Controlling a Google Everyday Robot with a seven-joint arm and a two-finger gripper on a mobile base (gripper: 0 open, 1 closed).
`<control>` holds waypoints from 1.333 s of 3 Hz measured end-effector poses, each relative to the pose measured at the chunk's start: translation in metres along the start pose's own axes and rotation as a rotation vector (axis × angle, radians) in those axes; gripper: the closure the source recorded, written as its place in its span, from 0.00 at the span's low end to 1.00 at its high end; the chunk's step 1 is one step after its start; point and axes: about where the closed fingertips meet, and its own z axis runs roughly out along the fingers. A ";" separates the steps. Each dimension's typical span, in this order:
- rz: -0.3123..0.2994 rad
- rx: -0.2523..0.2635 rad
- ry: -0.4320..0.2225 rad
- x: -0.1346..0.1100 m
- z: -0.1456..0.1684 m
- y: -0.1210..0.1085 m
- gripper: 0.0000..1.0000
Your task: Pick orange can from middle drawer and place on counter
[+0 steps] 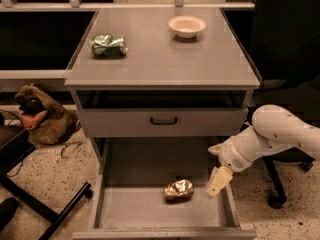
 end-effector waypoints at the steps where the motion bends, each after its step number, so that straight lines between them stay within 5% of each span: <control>1: 0.049 -0.073 -0.016 0.030 0.048 -0.013 0.00; 3: 0.058 -0.056 -0.028 0.042 0.077 -0.014 0.00; 4: 0.054 -0.023 -0.037 0.050 0.134 -0.014 0.00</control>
Offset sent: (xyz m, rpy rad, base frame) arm 0.0044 -0.0024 -0.0430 0.0289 0.0543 -0.0057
